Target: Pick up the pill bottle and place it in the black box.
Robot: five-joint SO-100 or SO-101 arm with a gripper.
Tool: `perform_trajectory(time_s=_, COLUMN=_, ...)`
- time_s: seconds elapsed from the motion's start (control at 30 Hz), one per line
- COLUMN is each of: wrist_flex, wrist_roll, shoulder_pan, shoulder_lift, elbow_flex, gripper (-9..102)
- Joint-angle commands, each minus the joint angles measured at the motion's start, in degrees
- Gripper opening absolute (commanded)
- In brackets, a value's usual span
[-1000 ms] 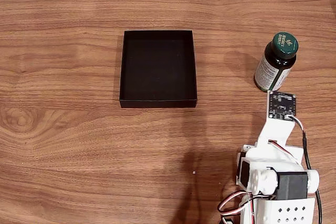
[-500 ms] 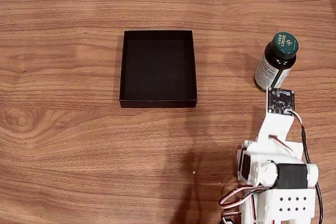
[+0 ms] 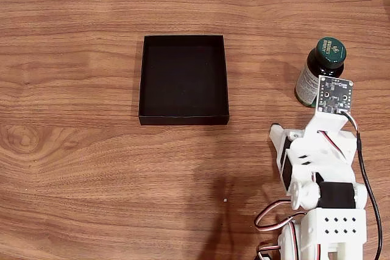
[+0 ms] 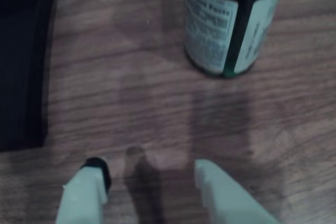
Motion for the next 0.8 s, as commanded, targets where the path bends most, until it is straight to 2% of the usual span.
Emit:
perform_trajectory(time_s=0.0, wrist_flex=-6.0, wrist_roll=-0.9, shoulder_pan=-0.3, shoulder_lift=-0.7, elbow_flex=-1.1, gripper=21)
perform_trajectory(time_s=0.2, wrist_flex=-15.6, wrist_roll=-3.4, shoulder_pan=-0.4, shoulder_lift=-2.5, elbow_flex=-1.1, gripper=25)
perform_trajectory(time_s=0.4, wrist_flex=-28.7, wrist_roll=-4.7, shoulder_pan=1.5, shoulder_lift=-9.1, elbow_flex=-1.1, gripper=28)
perform_trajectory(time_s=0.77, wrist_flex=-33.0, wrist_roll=-4.7, shoulder_pan=7.7, shoulder_lift=-14.9, elbow_flex=-1.6, gripper=33)
